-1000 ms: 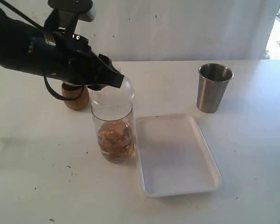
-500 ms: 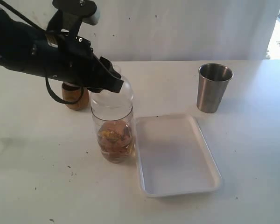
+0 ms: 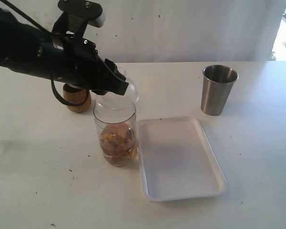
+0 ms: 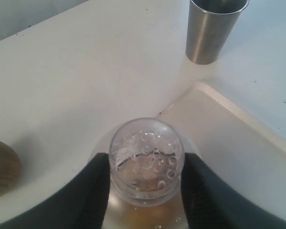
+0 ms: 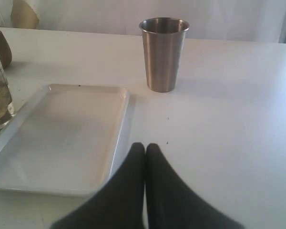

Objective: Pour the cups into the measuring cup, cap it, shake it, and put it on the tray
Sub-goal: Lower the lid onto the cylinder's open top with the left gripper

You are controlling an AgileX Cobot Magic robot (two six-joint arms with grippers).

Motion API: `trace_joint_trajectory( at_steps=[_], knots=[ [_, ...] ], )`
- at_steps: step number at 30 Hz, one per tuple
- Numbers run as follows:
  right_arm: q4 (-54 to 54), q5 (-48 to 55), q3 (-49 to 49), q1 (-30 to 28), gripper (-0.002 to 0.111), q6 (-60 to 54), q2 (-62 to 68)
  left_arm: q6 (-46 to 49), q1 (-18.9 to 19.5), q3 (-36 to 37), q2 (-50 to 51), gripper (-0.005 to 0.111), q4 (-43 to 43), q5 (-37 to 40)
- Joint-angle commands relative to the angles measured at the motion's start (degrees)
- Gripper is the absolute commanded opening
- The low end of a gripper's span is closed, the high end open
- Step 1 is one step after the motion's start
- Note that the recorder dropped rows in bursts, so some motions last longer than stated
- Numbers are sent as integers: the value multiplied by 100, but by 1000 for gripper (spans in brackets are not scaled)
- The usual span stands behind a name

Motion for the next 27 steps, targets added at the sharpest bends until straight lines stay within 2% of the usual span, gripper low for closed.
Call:
trace_joint_trajectory(
  at_steps=[1,7,27],
  knots=[
    [0,-54,39,-22,0,12,-26,26,-29,18,-143,0,154,204],
    [0,-54,39,-22,0,12,-26,26,-29,28,-132,0,154,411],
    [0,-54,39,-22,0,12,-26,136,-29,28,-144,0,141,386]
  ],
)
